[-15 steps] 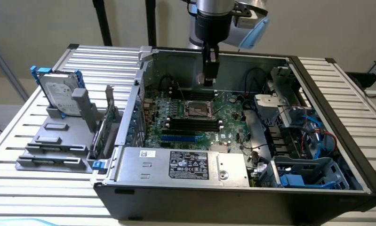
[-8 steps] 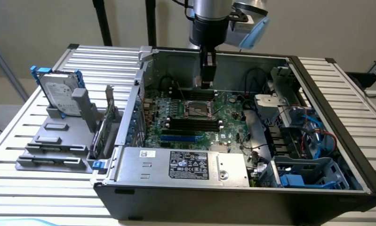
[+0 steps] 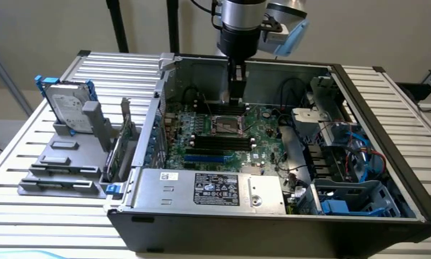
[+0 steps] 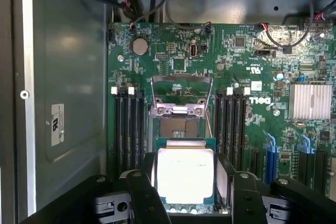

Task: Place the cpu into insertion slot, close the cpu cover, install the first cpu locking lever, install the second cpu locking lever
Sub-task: 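Place the cpu into insertion slot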

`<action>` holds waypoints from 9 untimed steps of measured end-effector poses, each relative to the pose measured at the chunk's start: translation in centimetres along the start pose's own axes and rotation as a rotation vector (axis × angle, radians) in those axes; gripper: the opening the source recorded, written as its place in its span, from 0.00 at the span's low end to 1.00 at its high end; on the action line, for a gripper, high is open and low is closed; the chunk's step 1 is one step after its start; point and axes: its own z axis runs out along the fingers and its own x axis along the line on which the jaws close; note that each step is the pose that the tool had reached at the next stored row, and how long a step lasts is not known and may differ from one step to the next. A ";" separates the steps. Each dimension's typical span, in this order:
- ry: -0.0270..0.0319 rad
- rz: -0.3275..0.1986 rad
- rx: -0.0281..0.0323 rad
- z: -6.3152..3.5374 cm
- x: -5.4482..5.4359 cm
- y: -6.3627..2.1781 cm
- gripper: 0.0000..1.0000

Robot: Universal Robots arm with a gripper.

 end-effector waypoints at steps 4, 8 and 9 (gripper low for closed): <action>-0.0002 0.000 0.0139 0.50 0.0 0.12 0.55; -0.0003 0.000 0.0208 1.14 0.0 0.46 0.55; -0.0003 0.000 0.0225 1.31 0.0 0.53 0.55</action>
